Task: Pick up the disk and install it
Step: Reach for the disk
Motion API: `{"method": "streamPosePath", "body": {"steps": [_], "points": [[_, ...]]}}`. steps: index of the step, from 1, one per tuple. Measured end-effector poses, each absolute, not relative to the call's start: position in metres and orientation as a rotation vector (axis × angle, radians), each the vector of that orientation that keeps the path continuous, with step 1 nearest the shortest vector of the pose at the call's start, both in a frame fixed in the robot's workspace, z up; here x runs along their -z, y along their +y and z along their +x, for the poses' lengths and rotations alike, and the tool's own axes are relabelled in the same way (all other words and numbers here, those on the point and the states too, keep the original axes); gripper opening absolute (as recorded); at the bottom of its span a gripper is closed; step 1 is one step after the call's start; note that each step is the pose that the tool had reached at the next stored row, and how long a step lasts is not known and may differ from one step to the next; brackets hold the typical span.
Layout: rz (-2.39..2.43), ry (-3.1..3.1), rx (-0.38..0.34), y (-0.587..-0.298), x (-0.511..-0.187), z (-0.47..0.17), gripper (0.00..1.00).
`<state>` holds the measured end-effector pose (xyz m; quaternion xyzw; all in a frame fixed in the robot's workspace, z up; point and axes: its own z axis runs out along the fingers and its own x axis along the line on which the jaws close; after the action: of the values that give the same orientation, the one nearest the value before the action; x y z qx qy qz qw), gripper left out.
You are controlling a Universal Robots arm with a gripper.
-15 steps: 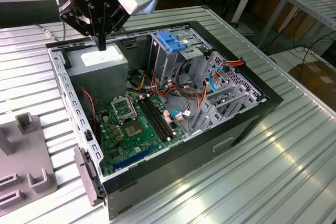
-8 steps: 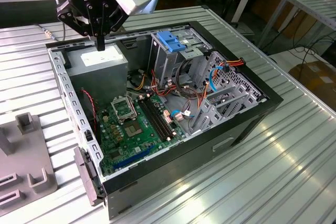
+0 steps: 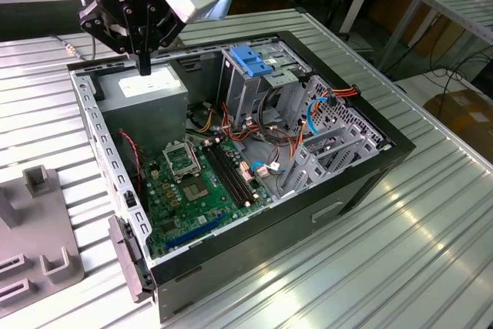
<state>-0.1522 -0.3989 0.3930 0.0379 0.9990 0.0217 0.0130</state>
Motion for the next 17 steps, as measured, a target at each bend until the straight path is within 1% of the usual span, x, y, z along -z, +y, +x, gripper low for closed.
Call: {"method": "streamPosePath", "body": {"steps": [17], "points": [[0.118, 3.113, -0.068, -0.3989, -0.3927, -0.1594, 0.1]]}}
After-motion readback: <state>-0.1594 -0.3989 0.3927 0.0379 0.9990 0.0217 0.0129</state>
